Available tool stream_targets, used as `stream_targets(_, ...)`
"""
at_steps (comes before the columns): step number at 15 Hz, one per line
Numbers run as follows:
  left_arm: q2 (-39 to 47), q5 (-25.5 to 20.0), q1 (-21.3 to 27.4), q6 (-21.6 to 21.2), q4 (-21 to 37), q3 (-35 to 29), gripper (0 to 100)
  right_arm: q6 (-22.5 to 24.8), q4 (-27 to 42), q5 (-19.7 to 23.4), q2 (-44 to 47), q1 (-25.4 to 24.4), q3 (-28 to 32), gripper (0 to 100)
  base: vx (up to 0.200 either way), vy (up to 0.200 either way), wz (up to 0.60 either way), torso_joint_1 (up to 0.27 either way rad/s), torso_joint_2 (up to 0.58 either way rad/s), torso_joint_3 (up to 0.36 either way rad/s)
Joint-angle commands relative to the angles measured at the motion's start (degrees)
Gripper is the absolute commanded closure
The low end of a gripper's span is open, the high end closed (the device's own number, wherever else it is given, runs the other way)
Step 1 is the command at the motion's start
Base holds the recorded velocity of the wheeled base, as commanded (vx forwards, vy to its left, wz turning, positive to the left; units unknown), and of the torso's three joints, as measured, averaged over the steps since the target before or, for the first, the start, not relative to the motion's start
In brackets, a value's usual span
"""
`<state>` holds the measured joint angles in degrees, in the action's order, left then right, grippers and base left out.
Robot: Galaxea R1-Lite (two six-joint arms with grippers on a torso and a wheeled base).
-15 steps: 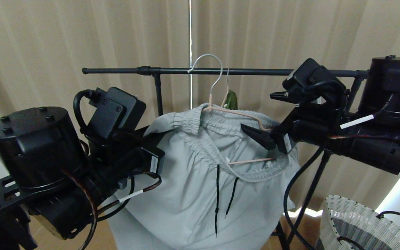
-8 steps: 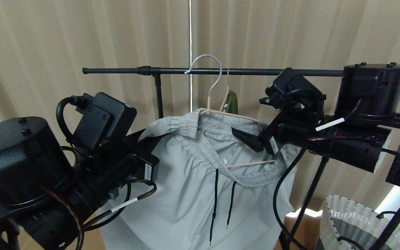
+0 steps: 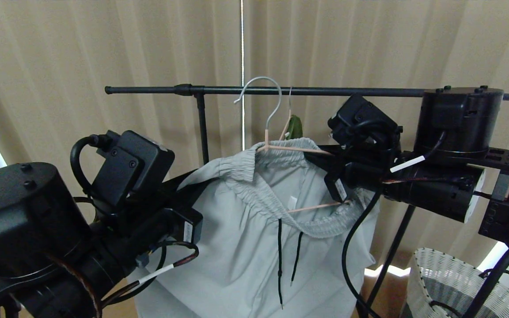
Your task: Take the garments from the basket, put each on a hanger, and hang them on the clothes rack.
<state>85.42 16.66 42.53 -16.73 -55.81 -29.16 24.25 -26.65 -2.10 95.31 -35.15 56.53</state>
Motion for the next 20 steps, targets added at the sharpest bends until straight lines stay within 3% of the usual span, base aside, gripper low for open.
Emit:
stream_targets(1,-0.2,0.3,-0.3,-0.1,0.0,0.9,100,-0.1,-0.1,-0.4,-0.3,0.0,-0.2,100,0.000,0.000,0.00,0.000,0.00,0.000)
stream_targets(5,-0.3,-0.4,-2.5,0.7,-0.8,1.7,100,-0.1,-0.2,-1.2,-0.7,0.0,-0.5,100,0.000,0.000,0.00,0.000,0.00,0.000)
stream_targets(6,-0.4,-1.3,-2.6,0.8,-0.8,1.7,0,-0.1,-0.1,-1.2,-0.8,0.0,-0.5,100,0.000,0.000,0.00,0.000,0.00,0.000)
stream_targets(15,-7.5,-2.7,-6.6,0.9,-0.5,10.8,0,-0.5,-0.1,-1.7,-4.9,2.0,-1.9,100,0.000,0.000,0.00,0.000,0.00,0.000)
stream_targets(17,-8.6,-4.0,-8.3,4.9,-0.7,17.7,0,-1.0,0.0,-1.7,-8.6,3.9,-3.3,100,0.000,0.000,0.00,0.000,0.00,0.000)
stream_targets(20,-6.1,-9.0,-10.1,8.1,-0.8,19.8,0,-2.7,-0.2,-1.6,-11.2,4.0,-5.4,100,0.000,0.000,0.00,0.000,0.00,0.000)
